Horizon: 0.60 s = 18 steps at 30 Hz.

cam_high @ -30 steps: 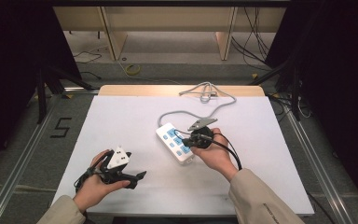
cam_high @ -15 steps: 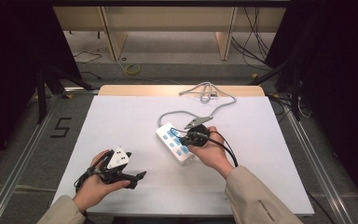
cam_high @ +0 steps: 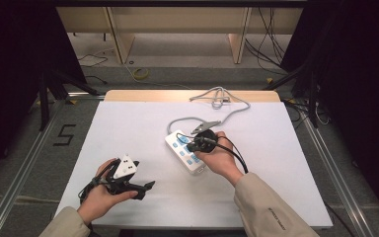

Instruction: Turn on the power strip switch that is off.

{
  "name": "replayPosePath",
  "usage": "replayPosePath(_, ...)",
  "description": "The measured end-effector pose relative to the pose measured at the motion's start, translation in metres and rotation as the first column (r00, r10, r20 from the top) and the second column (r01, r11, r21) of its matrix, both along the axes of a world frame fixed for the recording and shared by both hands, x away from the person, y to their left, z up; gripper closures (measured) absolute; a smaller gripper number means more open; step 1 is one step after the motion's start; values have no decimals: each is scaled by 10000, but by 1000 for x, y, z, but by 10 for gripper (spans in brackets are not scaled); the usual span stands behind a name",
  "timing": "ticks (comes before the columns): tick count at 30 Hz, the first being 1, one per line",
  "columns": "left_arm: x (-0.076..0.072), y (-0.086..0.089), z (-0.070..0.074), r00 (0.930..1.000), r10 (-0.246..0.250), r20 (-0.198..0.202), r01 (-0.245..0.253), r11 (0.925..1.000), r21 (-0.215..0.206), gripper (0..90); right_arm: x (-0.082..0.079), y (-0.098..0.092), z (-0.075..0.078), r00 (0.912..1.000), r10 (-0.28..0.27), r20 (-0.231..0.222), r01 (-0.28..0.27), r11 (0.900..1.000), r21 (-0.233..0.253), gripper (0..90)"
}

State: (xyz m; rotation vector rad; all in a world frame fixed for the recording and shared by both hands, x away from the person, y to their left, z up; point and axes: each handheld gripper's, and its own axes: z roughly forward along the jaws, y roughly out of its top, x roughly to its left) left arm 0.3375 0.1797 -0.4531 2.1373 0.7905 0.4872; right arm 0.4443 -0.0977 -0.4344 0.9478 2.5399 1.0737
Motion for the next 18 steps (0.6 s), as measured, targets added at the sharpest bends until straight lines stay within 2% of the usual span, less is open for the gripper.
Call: replayPosePath(18,0,0,0,10000,7,4,-7,10000,-33,142,8,11,0,10000,-46,-73,45,9999,-121,900)
